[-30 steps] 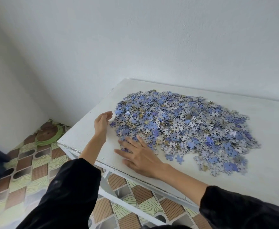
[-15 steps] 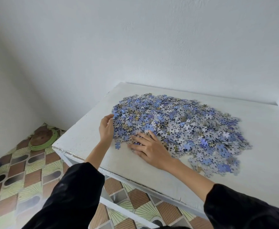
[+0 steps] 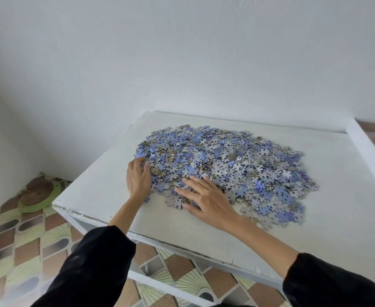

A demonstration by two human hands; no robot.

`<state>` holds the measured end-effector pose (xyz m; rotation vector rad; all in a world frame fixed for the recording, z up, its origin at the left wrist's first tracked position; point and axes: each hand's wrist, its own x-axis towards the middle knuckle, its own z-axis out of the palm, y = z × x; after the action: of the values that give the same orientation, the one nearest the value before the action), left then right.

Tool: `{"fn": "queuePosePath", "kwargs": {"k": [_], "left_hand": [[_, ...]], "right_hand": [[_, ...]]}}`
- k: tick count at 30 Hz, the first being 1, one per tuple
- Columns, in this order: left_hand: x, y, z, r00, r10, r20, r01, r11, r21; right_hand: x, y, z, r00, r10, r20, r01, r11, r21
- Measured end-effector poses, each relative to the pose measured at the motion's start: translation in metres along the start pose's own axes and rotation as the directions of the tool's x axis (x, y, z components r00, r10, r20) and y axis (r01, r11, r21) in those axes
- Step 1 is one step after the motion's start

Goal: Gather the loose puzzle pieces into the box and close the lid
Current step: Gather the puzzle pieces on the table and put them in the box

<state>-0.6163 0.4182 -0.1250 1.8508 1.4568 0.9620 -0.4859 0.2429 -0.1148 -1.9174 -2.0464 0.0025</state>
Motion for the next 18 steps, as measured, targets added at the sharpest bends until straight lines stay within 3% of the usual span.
{"fn": "queuePosePath", "kwargs": {"k": [4,9,13,18], "left_hand": [[-0.010,0.004,0.009,0.997,0.078,0.021,-0.080,0.993,0.082],[-0.011,0.003,0.010,0.995,0.097,0.024,-0.098,0.992,0.083],[-0.010,0.005,0.014,0.991,0.126,0.055,-0.132,0.982,0.132],[-0.017,0.014,0.022,0.986,0.141,0.090,-0.151,0.981,0.120]], "right_hand": [[-0.019,0.007,-0.028,0.994,0.095,-0.058,-0.091,0.993,0.071],[-0.086,0.030,-0.040,0.922,0.362,-0.137,-0.381,0.909,-0.167],[-0.116,0.043,-0.029,0.823,0.567,-0.034,-0.561,0.801,-0.209],[-0.101,0.053,-0.020,0.782,0.623,-0.026,-0.621,0.775,-0.114]]}}
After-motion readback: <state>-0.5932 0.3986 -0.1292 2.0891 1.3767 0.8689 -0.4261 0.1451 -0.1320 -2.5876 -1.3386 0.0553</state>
